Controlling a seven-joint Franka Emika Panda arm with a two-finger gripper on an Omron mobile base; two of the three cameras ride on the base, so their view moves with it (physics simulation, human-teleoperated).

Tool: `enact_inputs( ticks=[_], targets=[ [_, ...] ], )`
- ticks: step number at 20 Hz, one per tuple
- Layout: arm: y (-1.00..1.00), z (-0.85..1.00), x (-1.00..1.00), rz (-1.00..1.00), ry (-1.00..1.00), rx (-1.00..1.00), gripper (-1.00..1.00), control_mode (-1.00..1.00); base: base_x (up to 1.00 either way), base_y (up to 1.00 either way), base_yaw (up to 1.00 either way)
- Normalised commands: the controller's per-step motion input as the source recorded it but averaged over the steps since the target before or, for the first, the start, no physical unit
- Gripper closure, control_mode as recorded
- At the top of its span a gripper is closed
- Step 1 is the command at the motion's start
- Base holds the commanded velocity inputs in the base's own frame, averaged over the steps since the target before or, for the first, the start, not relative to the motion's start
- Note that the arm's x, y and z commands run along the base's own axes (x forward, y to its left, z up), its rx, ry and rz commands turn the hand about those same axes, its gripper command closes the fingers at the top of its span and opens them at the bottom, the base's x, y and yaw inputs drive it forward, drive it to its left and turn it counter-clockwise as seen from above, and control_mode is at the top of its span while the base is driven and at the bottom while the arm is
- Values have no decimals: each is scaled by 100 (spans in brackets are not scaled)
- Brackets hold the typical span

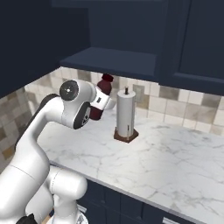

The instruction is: Pick the juice from the counter and place it in the open cabinet.

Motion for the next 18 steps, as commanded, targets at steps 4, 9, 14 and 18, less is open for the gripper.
enact_inputs(
  ticks=[4,9,14,18],
  targets=[
    [0,0,0,0,0,0,100,100,33,9,-14],
    [0,0,0,0,0,0,100,100,14,7,-6],
    [0,0,0,0,0,0,100,100,0,0,0],
    [0,0,0,0,0,0,100,100,0,0,0]
  ],
)
